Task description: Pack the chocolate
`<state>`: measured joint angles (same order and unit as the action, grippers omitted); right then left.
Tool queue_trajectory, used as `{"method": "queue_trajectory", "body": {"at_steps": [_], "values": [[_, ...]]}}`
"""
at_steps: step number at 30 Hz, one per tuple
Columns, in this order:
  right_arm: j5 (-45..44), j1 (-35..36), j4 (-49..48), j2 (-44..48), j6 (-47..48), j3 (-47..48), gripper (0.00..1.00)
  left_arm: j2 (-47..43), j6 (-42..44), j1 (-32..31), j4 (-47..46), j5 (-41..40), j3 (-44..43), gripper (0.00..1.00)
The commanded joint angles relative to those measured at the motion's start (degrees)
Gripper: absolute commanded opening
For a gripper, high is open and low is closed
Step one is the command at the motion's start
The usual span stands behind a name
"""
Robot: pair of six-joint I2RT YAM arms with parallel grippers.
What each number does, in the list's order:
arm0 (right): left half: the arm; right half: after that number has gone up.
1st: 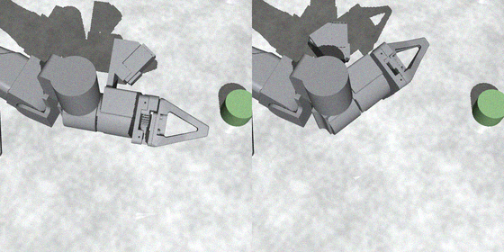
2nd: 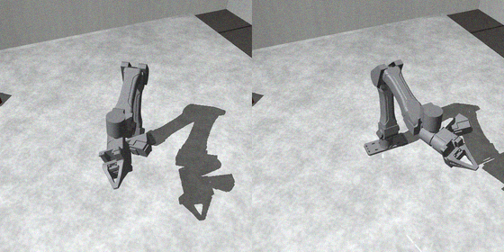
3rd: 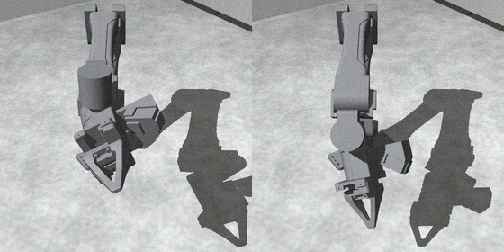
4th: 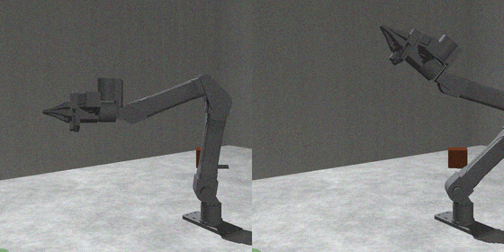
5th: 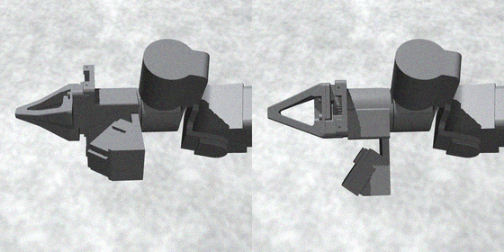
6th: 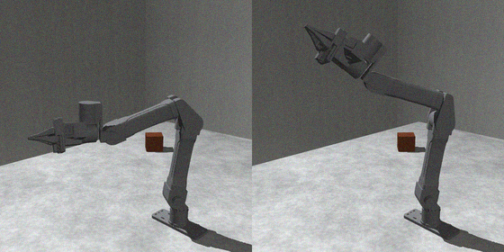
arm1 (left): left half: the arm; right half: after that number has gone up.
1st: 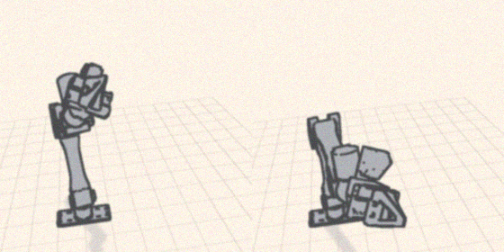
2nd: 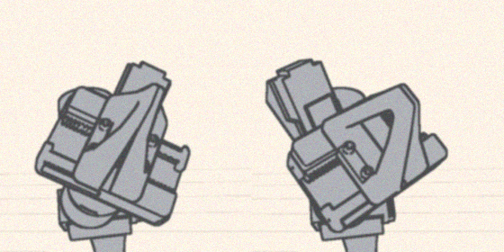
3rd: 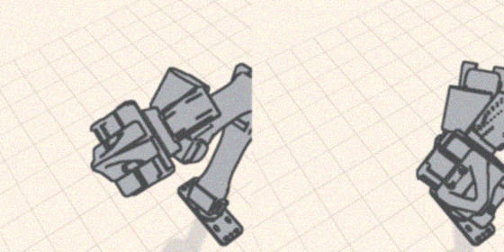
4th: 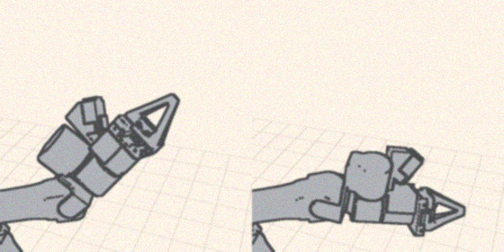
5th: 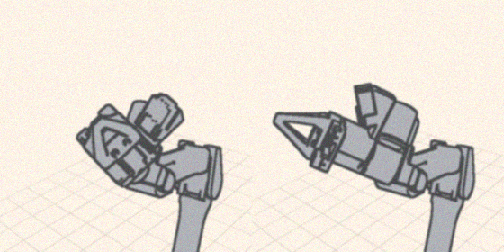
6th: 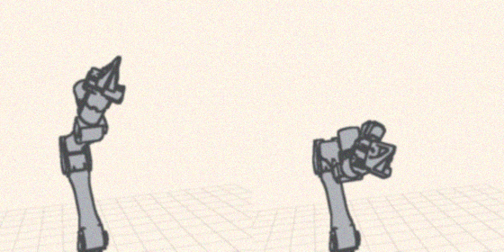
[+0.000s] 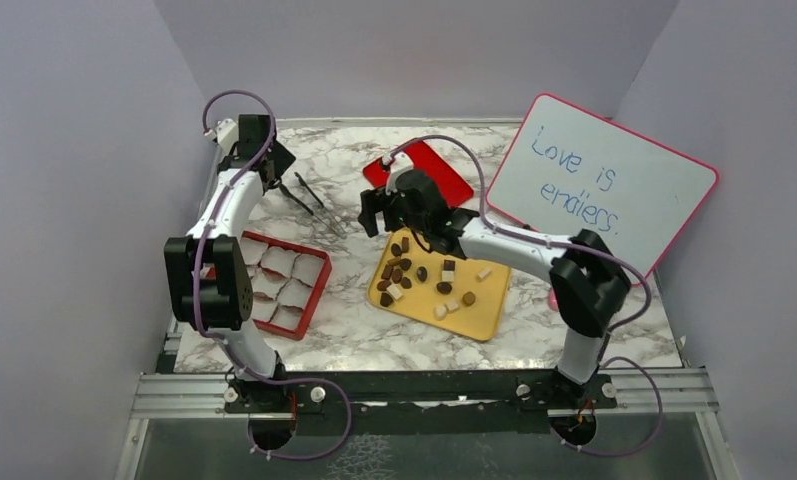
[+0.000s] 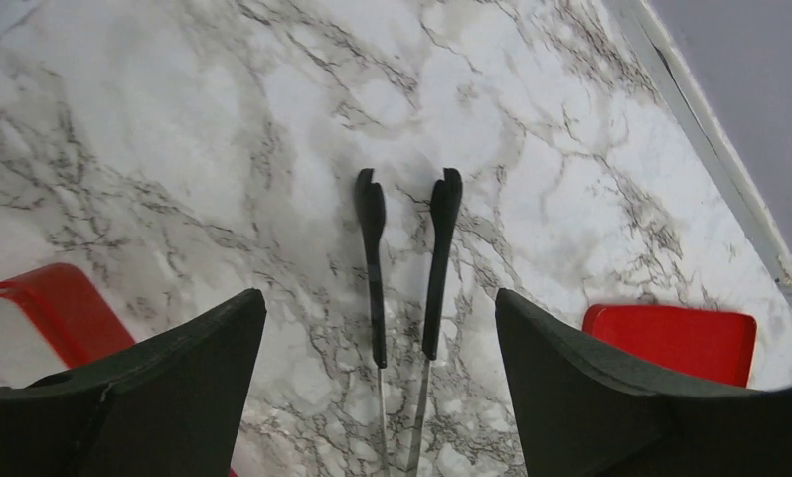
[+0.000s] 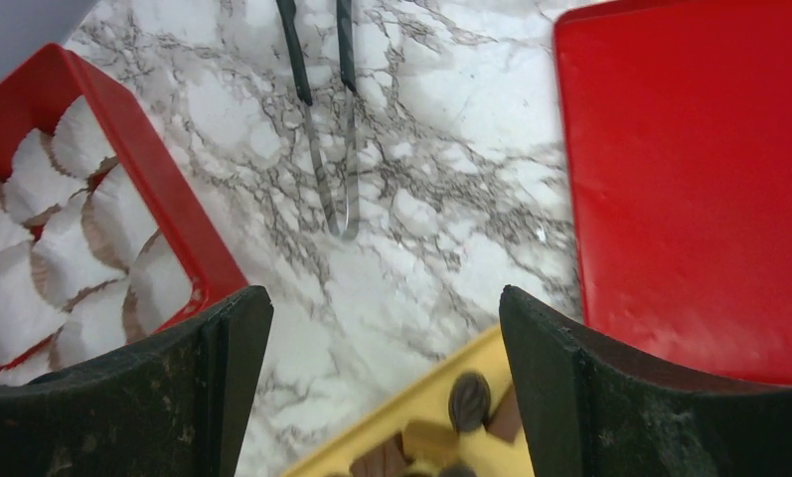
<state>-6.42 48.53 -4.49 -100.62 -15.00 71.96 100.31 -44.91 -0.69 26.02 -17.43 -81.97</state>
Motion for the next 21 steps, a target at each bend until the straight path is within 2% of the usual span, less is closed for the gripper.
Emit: {"method": "queue_trajectory", "body": {"at_steps": [1, 4, 8, 13, 16, 21], "values": [[2.6, 0.1, -6.8, -10.2, 3.8, 8.6, 0.88, -7.5, 2.5, 2.8, 1.6, 2.9, 3.9, 0.9], [3.6, 0.4, -5.4, -18.1, 4.5, 16.1, 0.85, -14.0, 5.3, 4.1, 1.3, 0.9, 6.9, 0.99], [4.0, 1.5, -5.3, -25.8, 5.6, 23.8, 0.82, -20.7, 5.0, 5.2, 0.3, -2.4, 12.1, 0.99], [3.6, 2.4, -3.2, -35.4, 6.0, 34.6, 0.8, -26.8, 0.2, 5.3, 0.0, 1.3, 19.6, 0.99], [4.0, 2.9, -1.1, -40.9, 7.4, 40.5, 0.79, -29.8, 1.5, 5.3, 0.1, 2.6, 22.9, 0.99], [1.2, 3.3, 2.9, -46.7, 8.2, 48.2, 0.76, -36.5, 4.0, 5.3, 0.2, 0.3, 29.1, 0.99]]}}
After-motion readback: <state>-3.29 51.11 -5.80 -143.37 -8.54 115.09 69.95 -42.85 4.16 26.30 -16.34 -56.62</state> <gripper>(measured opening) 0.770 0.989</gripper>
